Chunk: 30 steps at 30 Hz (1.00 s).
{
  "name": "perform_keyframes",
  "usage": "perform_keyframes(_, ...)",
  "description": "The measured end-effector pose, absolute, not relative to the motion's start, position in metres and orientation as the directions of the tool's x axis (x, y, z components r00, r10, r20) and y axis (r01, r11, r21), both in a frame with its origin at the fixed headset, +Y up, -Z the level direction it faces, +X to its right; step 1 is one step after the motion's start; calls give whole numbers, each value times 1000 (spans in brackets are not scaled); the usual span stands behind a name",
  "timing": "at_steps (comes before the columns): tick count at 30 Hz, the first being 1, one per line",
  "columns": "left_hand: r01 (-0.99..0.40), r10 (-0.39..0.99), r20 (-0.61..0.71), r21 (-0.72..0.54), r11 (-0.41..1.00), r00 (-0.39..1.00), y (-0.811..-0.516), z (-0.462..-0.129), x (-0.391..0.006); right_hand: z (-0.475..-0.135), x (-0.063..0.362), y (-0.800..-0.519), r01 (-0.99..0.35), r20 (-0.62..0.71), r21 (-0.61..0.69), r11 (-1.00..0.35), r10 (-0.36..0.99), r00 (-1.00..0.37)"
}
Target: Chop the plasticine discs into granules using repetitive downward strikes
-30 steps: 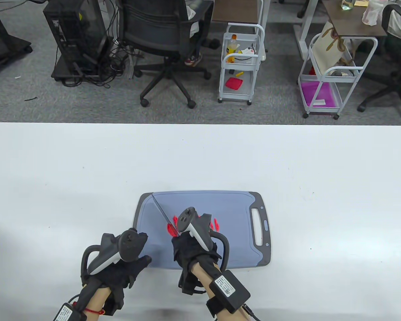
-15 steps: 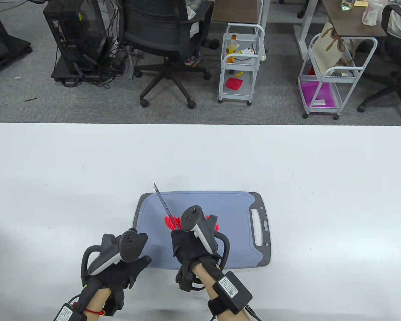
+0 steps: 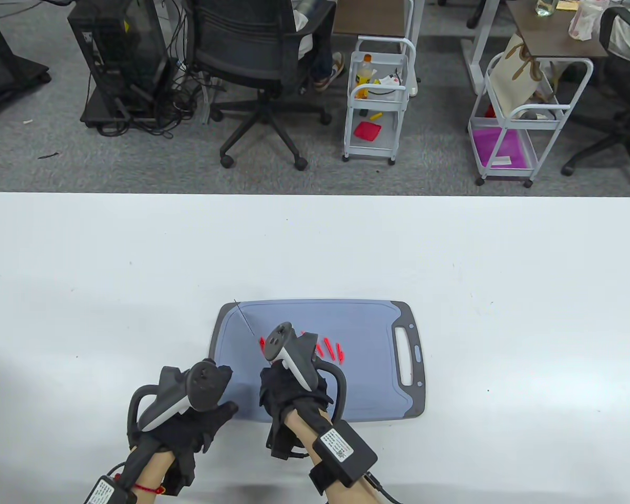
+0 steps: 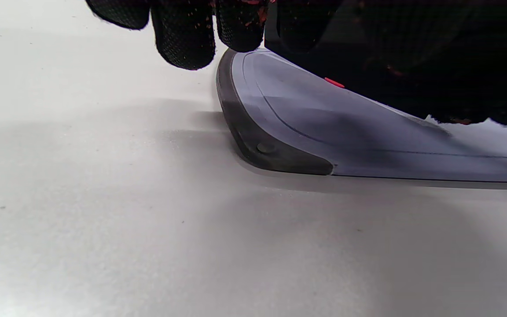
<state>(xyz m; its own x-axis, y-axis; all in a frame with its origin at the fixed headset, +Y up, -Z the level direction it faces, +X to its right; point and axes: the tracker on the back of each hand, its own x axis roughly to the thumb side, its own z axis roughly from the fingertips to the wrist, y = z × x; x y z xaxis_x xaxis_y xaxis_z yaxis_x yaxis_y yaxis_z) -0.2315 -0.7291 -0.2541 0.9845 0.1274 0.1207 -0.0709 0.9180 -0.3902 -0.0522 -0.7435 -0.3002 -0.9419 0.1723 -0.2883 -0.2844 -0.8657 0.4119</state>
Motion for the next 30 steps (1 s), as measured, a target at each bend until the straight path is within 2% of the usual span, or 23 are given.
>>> perform_keyframes(6,-66,123,123,-392,918,985,-729,-254,-230,-289,-40,-738,-270,-268,430,-861,164,-949)
perform_keyframes(11,-66,123,126,-385,920,984,-728,-254,-231,-289,-30,-724,-401,-276,336,-852,318,-907)
perform_keyframes(17,-57,115,125,-395,917,986,-730,-254,-230,-295,-38,-733,-353,-276,353,-866,264,-924)
perform_keyframes(19,-62,119,122,-394,917,985,-729,-254,-231,-299,-42,-743,-262,-276,434,-862,150,-949)
perform_keyframes(21,-68,124,118,-394,917,985,-729,-254,-232,-302,-42,-742,-341,-328,470,-814,198,-924)
perform_keyframes(24,-74,129,113,-403,912,985,-731,-255,-233,-298,-47,-743,-286,-299,451,-845,159,-941)
perform_keyframes(26,-69,125,113,-403,913,986,-731,-255,-233,-293,-43,-739,-271,-295,491,-828,135,-946)
perform_keyframes(30,-72,130,121,-398,915,984,-730,-255,-231,-301,-43,-746,-316,-306,463,-828,185,-934)
